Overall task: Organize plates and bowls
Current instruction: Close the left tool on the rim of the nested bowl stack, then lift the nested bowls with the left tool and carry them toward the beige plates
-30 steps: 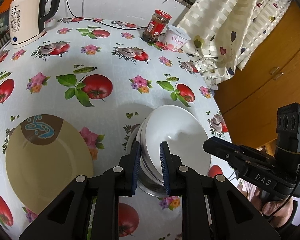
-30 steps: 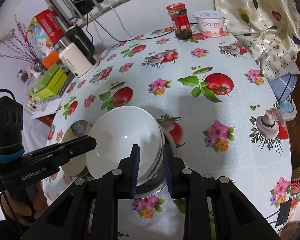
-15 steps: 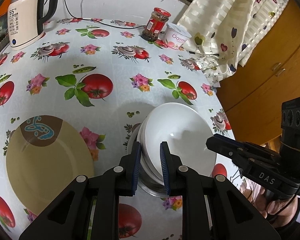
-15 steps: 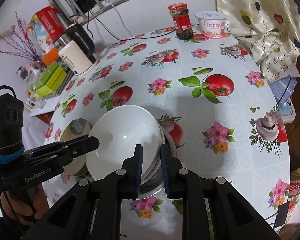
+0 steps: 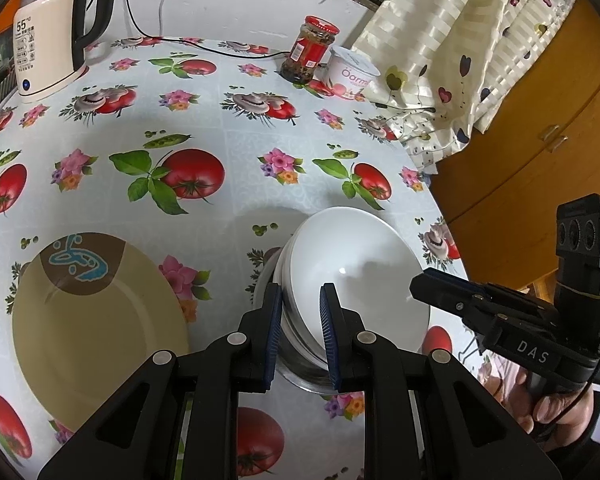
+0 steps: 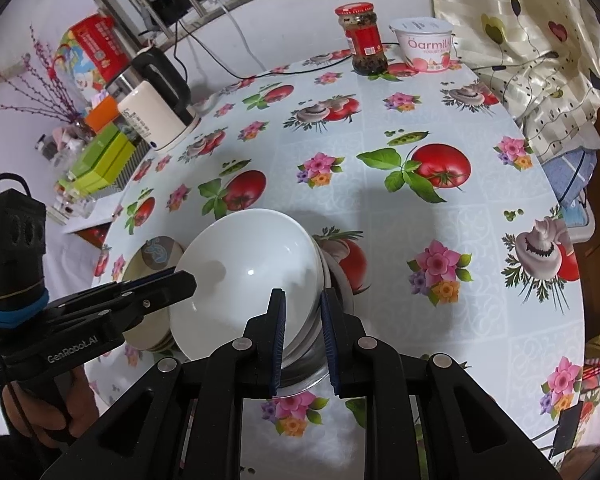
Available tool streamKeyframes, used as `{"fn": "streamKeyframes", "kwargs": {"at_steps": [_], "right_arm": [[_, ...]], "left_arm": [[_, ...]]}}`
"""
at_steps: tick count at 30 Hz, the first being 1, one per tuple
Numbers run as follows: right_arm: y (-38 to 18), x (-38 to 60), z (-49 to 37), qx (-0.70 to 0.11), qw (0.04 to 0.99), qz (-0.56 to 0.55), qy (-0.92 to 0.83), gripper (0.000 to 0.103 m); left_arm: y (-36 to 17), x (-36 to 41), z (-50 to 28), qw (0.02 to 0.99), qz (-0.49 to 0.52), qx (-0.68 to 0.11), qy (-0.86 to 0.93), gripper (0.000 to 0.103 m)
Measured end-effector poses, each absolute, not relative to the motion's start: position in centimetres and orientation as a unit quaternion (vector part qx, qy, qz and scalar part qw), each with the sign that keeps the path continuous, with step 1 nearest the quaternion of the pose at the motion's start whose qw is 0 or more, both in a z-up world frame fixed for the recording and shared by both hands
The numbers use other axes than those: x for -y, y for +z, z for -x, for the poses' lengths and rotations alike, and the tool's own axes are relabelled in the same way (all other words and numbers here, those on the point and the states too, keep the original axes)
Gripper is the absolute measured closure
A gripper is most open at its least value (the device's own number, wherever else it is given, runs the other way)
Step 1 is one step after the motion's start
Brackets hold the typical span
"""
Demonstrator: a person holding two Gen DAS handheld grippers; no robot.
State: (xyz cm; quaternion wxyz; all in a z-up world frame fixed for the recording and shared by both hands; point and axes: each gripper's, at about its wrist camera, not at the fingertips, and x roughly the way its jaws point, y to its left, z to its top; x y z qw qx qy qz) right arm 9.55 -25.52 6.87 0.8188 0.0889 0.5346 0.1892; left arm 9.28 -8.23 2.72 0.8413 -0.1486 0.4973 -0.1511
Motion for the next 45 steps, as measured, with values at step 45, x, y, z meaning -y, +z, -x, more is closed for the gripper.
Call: {"fn": "streamKeyframes", "kwargs": {"at_steps": [45], "right_arm": [[1.9,28.4,-9.9,-0.579,0.78,-0.131,0.196,0.085]], "left_arm": [[-1.7,5.5,-8.8,0.797,0.199,-0.547,-0.165,0.083]]}}
